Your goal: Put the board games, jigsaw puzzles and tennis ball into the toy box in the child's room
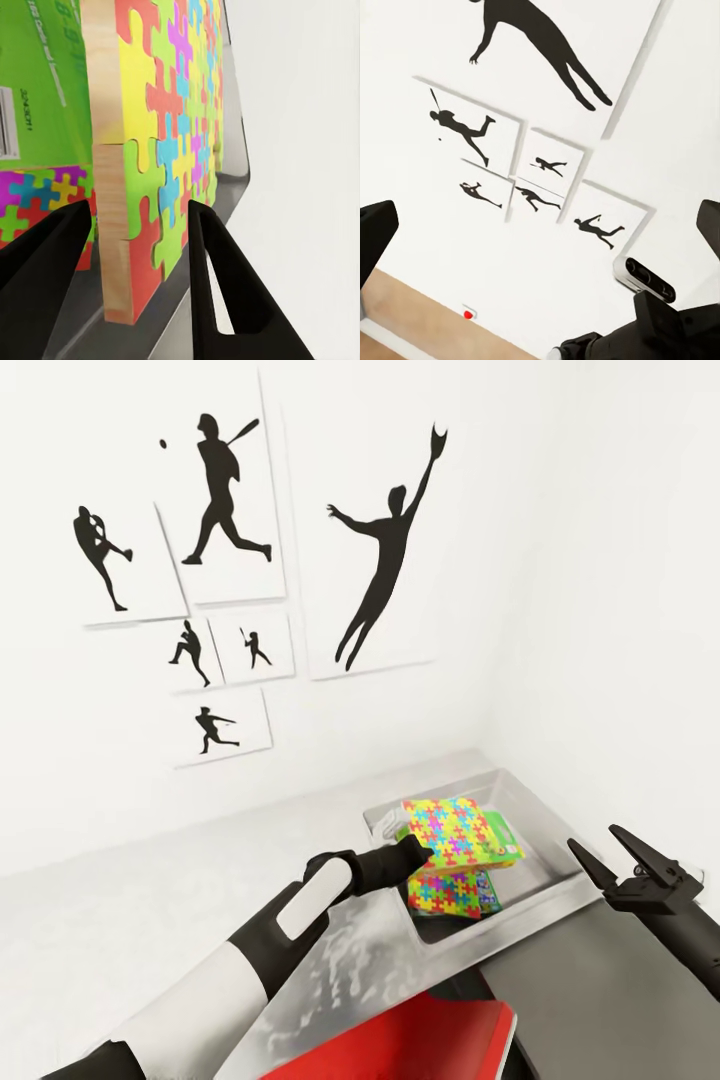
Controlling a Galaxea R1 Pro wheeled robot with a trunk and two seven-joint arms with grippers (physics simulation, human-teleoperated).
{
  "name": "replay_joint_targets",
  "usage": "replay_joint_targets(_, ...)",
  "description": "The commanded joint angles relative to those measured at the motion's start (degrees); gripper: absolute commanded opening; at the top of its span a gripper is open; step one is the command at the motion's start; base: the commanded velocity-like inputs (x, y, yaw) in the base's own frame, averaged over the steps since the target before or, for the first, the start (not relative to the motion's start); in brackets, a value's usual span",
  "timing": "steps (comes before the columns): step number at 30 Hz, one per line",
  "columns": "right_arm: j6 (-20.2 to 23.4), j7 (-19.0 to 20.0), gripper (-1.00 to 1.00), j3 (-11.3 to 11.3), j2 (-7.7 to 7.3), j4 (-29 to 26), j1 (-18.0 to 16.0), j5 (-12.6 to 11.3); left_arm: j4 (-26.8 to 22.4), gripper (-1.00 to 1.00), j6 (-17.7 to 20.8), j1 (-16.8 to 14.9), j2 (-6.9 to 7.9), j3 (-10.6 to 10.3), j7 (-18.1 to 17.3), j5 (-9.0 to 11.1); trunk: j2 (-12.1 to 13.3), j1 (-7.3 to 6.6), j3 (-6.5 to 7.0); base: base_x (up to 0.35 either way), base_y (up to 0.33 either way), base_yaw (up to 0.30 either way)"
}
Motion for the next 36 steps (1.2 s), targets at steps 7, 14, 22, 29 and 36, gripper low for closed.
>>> replay_joint_targets(7, 0.22, 0.3, 1.0, -0.09, 0.0, 0.01, -0.06, 0.23, -0.08, -1.0, 0.16, -0.17, 0.0, 0.1, 0.51, 1.0, -0.12, 0.03, -0.77, 0.0, 0.0, 0.0)
replay_joint_targets(14, 0.22, 0.3, 1.0, -0.1, 0.03, 0.01, -0.06, 0.23, -0.08, -1.0, 0.07, -0.22, 0.0, 0.21, 0.55, 1.05, -0.12, 0.03, -1.42, 0.0, 0.0, 0.0)
replay_joint_targets(22, 0.22, 0.3, 1.0, -0.24, 0.08, 0.01, -0.06, 0.23, -0.08, -1.0, -0.07, -0.23, 0.0, 0.28, 1.08, 0.97, -0.12, 0.03, -2.16, 0.0, 0.0, 0.0)
replay_joint_targets(29, 0.22, 0.3, 1.0, -0.25, 0.08, 0.01, -0.06, 0.23, -0.08, 1.0, 0.0, -0.37, 0.0, 0.33, 3.09, 1.11, -0.12, 0.03, -2.76, 0.0, 0.0, 0.0)
replay_joint_targets(36, 0.22, 0.3, 1.0, -0.27, 0.08, 0.01, -0.06, 0.23, -0.3, 1.0, 0.34, -0.4, 0.0, 0.33, 3.19, 3.05, -0.12, 0.03, -3.09, 0.0, 0.0, 0.0)
